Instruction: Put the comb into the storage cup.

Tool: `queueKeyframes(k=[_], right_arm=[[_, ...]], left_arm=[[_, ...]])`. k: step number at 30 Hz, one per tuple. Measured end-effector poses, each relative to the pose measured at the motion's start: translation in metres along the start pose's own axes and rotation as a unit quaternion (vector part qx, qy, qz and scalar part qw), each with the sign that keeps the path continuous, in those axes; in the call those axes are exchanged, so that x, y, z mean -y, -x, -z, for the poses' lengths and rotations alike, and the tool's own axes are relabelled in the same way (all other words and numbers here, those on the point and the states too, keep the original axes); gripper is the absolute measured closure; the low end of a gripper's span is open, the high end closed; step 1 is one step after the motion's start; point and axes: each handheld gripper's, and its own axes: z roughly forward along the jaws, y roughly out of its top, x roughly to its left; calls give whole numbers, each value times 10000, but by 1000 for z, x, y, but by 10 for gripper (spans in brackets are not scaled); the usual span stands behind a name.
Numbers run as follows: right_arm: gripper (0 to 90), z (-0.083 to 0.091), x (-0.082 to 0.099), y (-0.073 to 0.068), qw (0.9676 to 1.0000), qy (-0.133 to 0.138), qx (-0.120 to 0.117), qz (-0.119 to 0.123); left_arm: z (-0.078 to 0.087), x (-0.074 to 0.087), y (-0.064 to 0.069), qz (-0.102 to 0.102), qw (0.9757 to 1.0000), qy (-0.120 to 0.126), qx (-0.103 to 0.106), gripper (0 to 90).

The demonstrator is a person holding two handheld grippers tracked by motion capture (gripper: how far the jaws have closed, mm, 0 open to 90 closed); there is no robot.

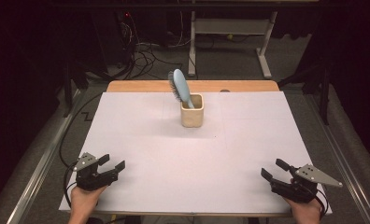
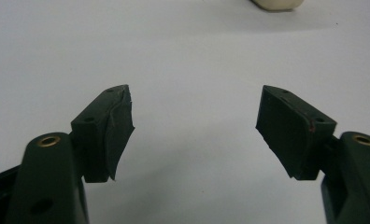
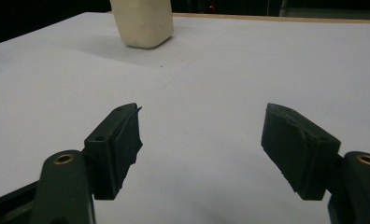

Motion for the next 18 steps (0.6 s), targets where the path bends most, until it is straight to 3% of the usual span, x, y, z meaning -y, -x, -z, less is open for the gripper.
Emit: queueKeyframes(k=[18], right_arm=[[281,0,0,1,10000,-26,12,-25]], left_arm=[[0,11,-2,159,9999,-40,13,277]])
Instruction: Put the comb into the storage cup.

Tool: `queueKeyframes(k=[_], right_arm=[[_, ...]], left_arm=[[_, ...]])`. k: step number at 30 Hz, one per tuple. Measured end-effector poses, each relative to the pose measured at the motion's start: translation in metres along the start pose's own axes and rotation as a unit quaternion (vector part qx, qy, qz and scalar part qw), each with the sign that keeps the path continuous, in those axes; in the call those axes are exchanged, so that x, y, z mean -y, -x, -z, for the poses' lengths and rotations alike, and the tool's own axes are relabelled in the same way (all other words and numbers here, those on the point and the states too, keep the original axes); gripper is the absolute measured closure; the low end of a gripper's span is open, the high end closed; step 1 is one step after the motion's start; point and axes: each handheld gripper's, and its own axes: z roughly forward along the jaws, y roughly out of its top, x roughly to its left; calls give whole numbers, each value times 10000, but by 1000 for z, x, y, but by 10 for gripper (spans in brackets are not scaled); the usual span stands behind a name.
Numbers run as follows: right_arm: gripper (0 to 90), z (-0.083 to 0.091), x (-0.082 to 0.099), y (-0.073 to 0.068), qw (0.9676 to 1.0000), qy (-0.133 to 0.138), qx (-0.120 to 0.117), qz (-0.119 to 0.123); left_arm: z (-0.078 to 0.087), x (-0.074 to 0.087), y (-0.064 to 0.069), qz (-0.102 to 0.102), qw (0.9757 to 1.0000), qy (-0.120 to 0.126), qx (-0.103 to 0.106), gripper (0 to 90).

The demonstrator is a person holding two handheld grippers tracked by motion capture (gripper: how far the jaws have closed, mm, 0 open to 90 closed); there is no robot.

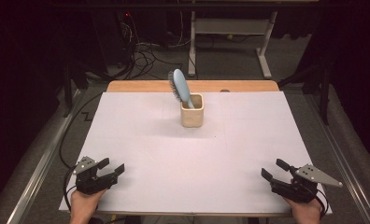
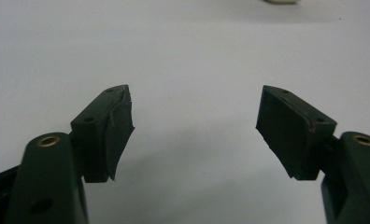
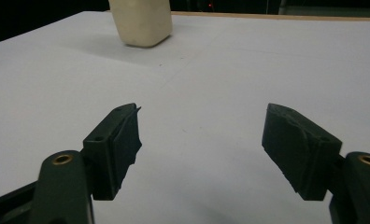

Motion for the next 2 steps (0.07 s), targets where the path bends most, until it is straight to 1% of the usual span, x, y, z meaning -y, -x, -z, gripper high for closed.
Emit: queueKeyframes(k=[2], right_arm=[[281,0,0,0,10000,3,4,-1]], left_arm=[[0,0,0,3,10000,-6,1,277]])
